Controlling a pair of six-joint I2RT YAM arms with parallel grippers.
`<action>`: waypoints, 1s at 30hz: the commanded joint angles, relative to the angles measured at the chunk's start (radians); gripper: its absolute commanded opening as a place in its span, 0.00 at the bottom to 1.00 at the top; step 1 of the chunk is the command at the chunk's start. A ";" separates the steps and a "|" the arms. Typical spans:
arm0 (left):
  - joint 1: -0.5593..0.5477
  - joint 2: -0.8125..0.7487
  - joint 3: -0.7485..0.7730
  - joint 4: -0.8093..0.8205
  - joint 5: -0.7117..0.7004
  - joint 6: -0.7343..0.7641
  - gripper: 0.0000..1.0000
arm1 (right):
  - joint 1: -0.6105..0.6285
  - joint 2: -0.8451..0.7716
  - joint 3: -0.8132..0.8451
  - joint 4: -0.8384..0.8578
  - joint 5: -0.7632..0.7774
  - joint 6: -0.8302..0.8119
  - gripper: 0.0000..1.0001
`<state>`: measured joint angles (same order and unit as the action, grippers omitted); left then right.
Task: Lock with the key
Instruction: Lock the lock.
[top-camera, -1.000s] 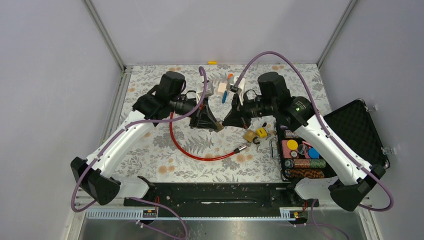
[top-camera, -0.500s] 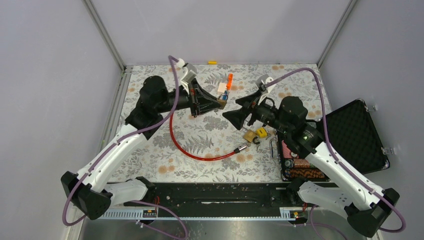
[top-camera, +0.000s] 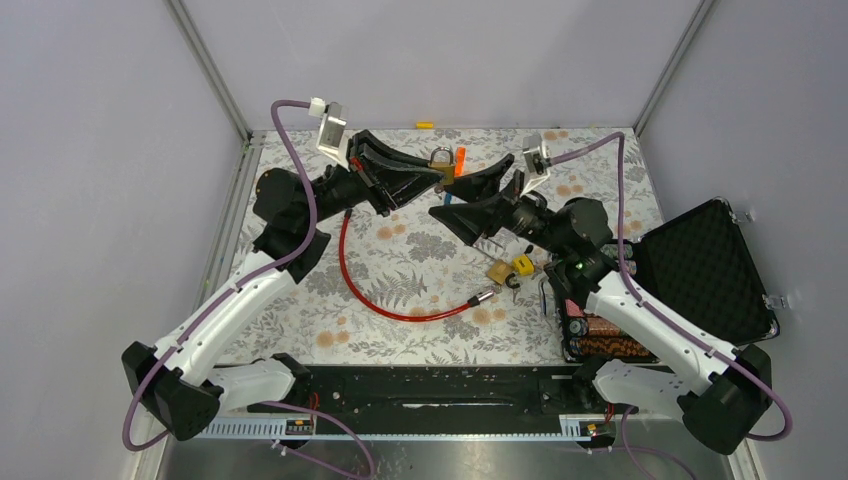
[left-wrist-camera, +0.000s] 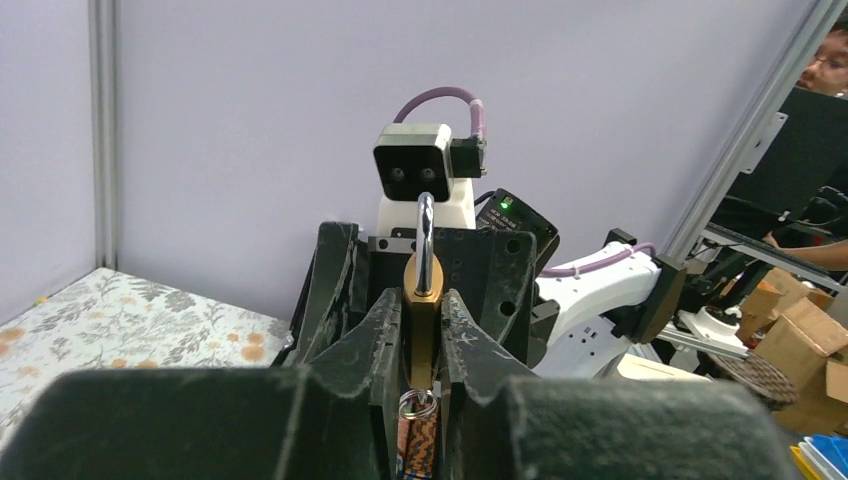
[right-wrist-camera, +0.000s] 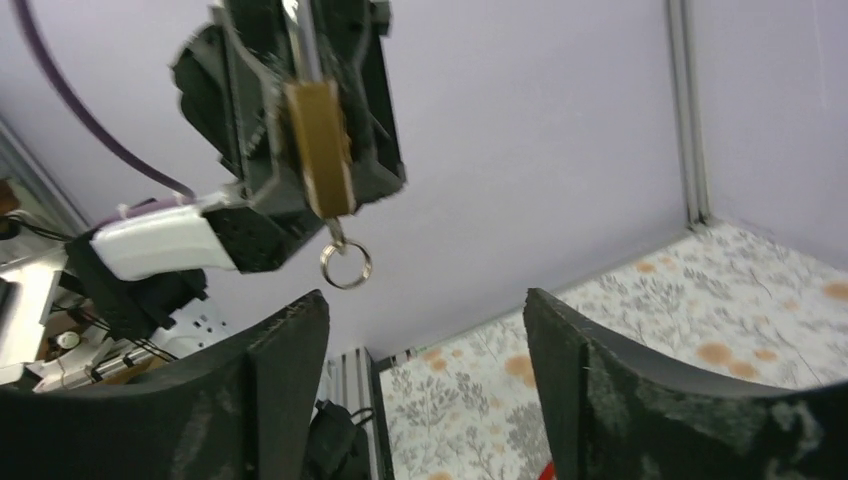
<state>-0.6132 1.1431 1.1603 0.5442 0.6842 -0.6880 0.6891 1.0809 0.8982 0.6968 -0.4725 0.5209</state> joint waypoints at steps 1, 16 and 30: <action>-0.012 0.003 0.003 0.144 -0.028 -0.046 0.00 | 0.004 -0.003 0.020 0.233 -0.034 0.063 0.79; -0.026 0.009 0.002 0.160 -0.032 -0.054 0.00 | 0.004 0.047 0.076 0.256 -0.032 0.139 0.47; -0.026 0.003 0.002 0.140 -0.028 -0.042 0.00 | 0.004 0.049 0.077 0.231 -0.016 0.128 0.47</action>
<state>-0.6353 1.1606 1.1545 0.6228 0.6662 -0.7326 0.6899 1.1362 0.9325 0.9031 -0.5060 0.6708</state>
